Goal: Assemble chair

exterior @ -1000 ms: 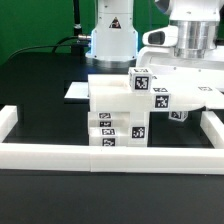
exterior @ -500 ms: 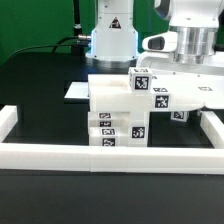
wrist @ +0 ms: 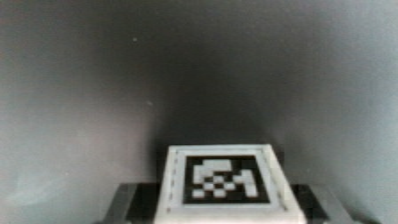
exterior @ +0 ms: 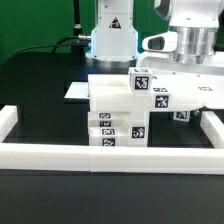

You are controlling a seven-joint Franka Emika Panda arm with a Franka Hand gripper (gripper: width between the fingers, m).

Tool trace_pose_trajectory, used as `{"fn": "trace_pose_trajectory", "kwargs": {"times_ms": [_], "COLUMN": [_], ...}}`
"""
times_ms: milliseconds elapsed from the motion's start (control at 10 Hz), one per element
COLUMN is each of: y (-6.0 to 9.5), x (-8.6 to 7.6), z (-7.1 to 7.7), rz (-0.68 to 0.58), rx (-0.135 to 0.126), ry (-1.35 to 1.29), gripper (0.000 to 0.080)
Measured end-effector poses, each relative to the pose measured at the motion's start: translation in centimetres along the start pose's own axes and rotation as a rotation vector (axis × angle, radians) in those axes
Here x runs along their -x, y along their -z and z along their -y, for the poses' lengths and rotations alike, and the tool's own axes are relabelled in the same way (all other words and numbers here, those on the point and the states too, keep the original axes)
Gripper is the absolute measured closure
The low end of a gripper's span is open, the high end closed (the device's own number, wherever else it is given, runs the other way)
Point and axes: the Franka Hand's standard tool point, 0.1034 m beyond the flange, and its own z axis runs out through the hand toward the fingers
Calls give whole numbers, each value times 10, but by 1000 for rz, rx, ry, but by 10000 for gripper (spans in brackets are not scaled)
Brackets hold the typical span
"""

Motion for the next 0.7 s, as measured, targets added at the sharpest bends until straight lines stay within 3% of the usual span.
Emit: {"fn": "trace_pose_trajectory", "kwargs": {"times_ms": [200,400,700], "y": [3,51,104], "x": [1,1,-2], "z": [0,-9,-35], "rz": [9,50,96], "rx": [1,-24,-58], "ry": [3,36,34], "gripper": [533,531,531]}}
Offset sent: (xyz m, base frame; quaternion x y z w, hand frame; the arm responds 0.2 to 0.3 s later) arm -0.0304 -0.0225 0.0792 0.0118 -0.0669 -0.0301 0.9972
